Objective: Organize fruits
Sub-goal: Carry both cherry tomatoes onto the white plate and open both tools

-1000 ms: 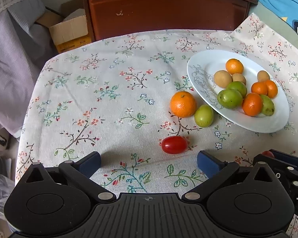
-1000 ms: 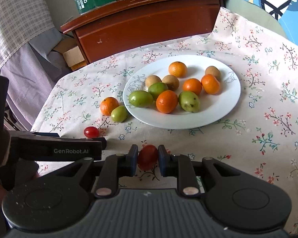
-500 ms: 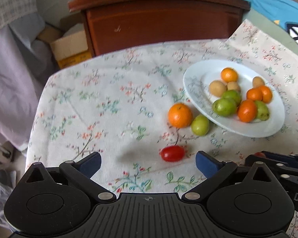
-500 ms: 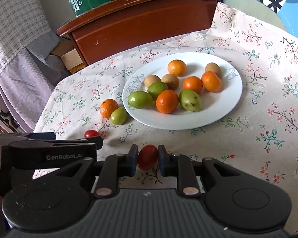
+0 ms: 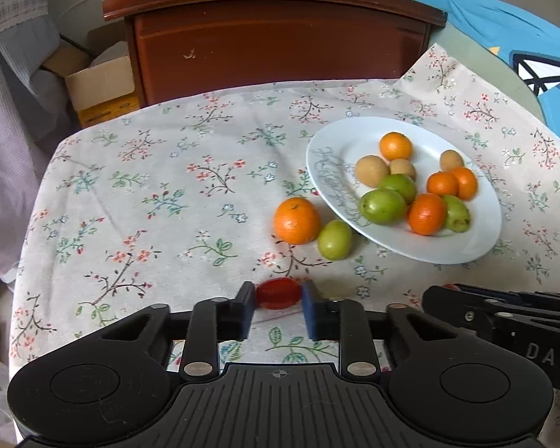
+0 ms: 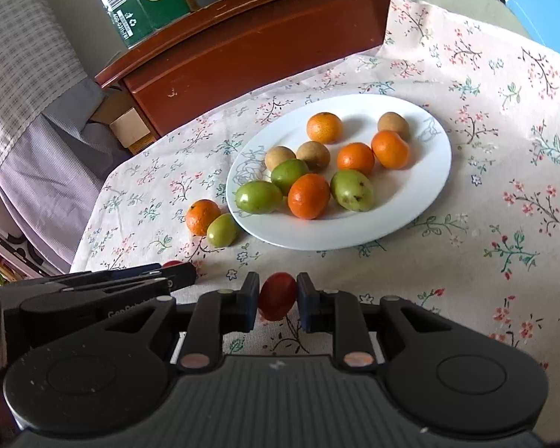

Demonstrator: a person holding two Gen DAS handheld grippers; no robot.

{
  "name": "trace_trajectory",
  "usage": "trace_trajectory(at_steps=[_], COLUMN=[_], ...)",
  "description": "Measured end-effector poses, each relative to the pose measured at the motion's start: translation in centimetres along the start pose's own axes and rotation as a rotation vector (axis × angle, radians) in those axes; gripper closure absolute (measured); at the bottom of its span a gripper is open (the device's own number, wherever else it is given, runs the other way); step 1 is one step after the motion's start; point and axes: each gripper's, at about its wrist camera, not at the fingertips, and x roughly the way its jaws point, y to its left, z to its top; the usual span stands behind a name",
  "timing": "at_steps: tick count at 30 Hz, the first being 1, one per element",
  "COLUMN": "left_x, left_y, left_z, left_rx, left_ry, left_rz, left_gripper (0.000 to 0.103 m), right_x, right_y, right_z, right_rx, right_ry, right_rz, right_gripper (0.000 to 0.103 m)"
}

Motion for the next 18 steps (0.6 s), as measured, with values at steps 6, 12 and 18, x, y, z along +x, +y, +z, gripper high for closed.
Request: trace_trajectory(at_steps=[6,12,18], left_x=[-0.9,-1.8,-3.3], left_y=[0.0,-0.1,-1.1], left_z=[0.4,1.5,3.5], left_rx=[-0.017,-0.051,-0.059], left_ry=[-0.048,-0.073,-0.134], left_rz=[-0.019,-0.038,-0.101], left_gripper=[0.079,0.079,0.079], right_x=[0.0,-0.6,-2.2], right_y=[-0.1,-0.4,-1.7], right_z=[0.1,0.8,2.9], right_rx=[0.010,0.036,0.111], right_ry=[-0.003,-0.023,-0.085], right_rz=[0.004,0.016,0.056], right_gripper=[0.082,0.082,0.082])
